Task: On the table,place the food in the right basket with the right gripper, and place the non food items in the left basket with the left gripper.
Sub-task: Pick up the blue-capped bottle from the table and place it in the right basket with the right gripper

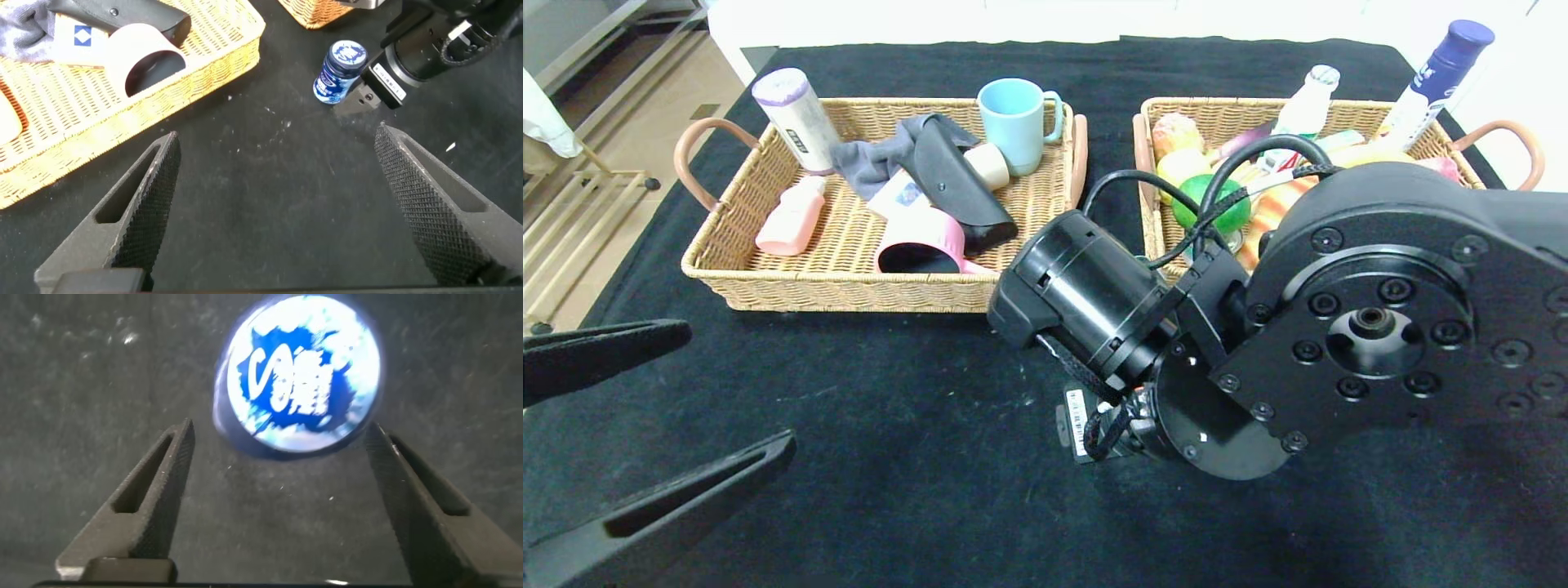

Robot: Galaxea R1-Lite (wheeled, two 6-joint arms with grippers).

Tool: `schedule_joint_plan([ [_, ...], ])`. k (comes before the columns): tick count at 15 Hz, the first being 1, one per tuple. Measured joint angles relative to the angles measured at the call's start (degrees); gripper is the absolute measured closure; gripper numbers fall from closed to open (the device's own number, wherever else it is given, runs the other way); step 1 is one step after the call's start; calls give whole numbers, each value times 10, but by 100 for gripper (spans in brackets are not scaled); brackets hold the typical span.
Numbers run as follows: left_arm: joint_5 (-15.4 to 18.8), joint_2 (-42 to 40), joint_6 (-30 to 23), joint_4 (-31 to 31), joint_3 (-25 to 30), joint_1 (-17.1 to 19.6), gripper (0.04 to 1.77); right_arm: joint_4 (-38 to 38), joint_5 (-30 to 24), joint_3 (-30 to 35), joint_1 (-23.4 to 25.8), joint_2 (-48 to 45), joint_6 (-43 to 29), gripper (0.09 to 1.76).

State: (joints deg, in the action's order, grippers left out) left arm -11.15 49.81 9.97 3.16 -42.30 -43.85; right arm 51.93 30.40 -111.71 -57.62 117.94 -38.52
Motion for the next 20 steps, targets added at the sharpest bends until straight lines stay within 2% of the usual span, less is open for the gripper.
schedule_joint_plan([
  [13, 0, -1, 0, 3, 0, 1, 9, -88, 18, 1, 26, 16, 22, 17],
  [18, 0, 0, 1, 1, 2, 0, 9, -90, 26, 1, 30, 23, 23, 16],
  [19, 1, 0, 1, 1, 2, 0, 9, -90, 29, 1, 30, 24, 24, 18],
  [20, 1, 0, 1, 1, 2, 0, 9, -90, 29, 2, 30, 25, 23, 38],
])
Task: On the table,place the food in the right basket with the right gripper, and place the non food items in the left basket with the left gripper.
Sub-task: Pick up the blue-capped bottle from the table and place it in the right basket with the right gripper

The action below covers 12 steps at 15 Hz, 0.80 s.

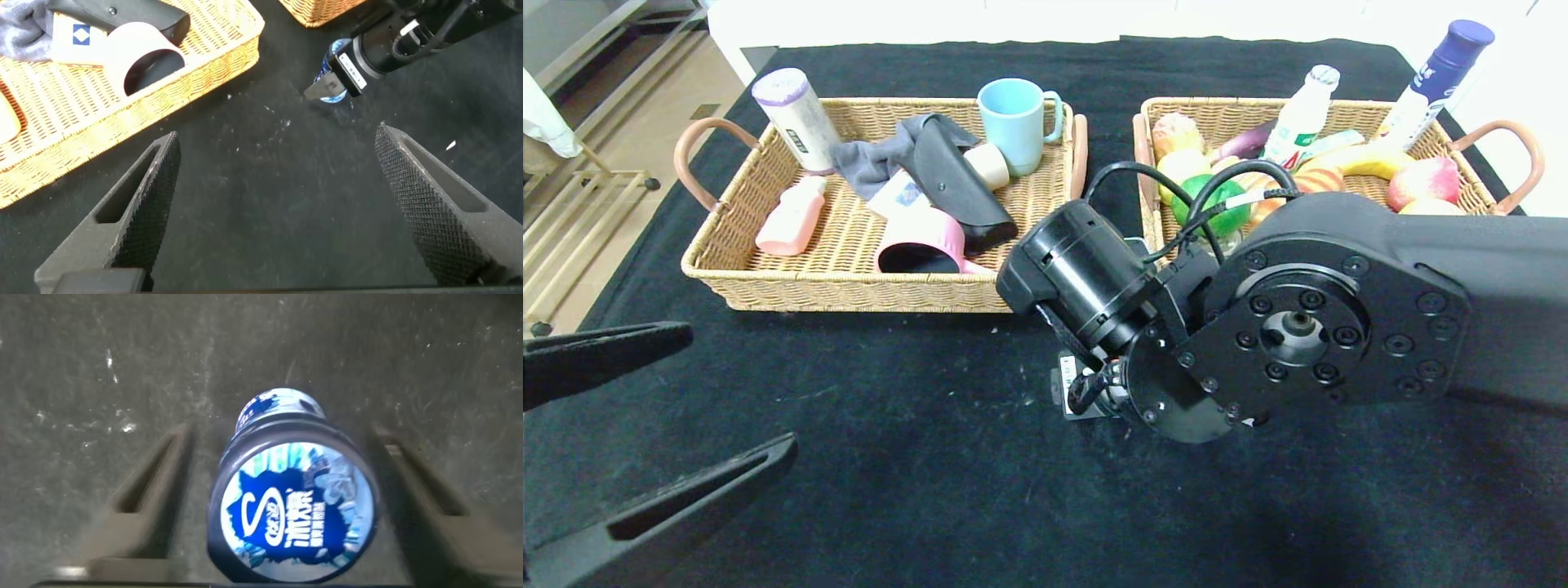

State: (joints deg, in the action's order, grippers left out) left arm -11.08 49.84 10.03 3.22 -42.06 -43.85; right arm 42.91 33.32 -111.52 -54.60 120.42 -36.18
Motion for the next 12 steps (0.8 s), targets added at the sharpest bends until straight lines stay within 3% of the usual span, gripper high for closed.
schedule_joint_plan([
  [4, 0, 2, 0, 0, 1, 0, 9, 0, 0, 2, 0, 3, 0, 91],
  [12, 1, 4, 4, 3, 5, 0, 9, 0, 0, 2, 0, 6, 0, 96],
])
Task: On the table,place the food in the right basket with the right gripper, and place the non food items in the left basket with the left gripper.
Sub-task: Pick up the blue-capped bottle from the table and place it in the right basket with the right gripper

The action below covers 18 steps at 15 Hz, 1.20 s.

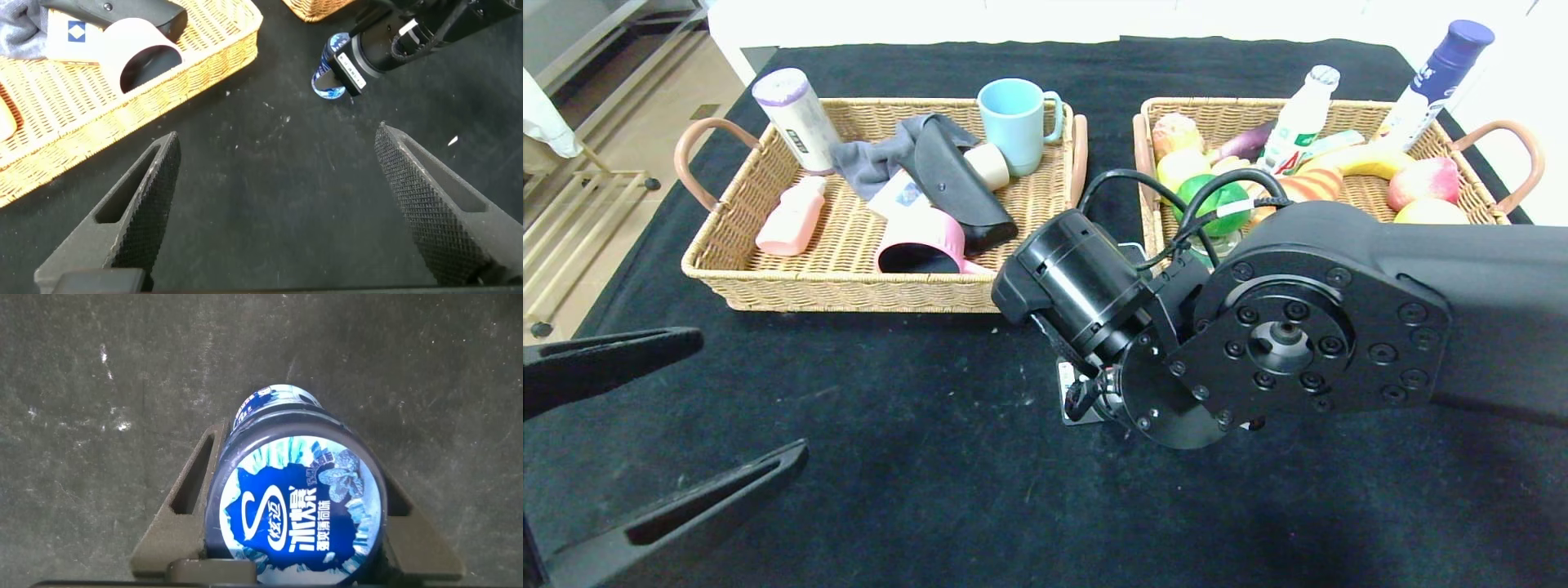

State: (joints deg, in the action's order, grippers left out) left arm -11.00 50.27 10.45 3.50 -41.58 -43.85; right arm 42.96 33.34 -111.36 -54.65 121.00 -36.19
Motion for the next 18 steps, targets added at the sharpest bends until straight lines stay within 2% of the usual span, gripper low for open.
schedule_joint_plan([
  [6, 18, -4, 0, 2, -4, 0, 9, 6, 7, 0, -7, -10, 1, 96],
  [8, 51, -11, -3, 0, -13, -1, 9, 7, 11, 0, -9, -17, 2, 96],
  [9, 55, -14, -4, -1, -16, -1, 9, 12, 12, 0, -10, -22, 2, 96],
  [15, 55, -15, -4, -3, -14, -1, 9, 64, 18, 1, -5, -58, 2, 97],
  [18, 41, -9, -3, -14, -13, 0, 9, 75, 19, 2, 12, -86, 14, 97],
])
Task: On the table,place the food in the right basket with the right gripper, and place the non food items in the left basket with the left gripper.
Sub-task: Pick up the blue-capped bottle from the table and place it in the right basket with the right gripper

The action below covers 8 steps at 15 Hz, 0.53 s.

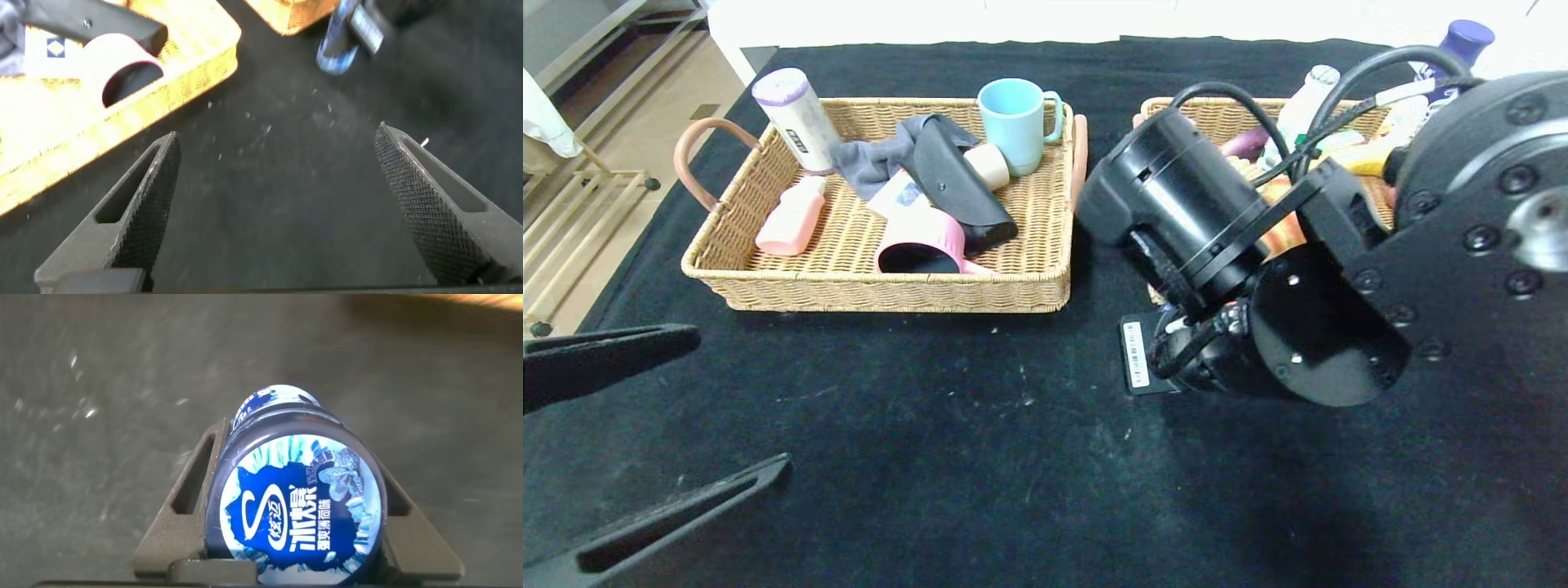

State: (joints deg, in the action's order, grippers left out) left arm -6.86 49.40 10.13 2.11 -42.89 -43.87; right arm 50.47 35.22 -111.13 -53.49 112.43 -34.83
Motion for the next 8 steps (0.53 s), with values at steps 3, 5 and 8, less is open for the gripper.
schedule_joint_plan([
  [3, 0, 4, 0, 0, 1, 0, 9, 1, 0, 1, 29, -33, 20, 97],
  [5, 0, 5, 0, 0, 2, 0, 9, -1, 0, 2, 50, -51, 32, 97],
  [8, -2, 7, 1, -1, 3, 0, 9, -15, 1, 0, 82, -74, 46, 97],
])
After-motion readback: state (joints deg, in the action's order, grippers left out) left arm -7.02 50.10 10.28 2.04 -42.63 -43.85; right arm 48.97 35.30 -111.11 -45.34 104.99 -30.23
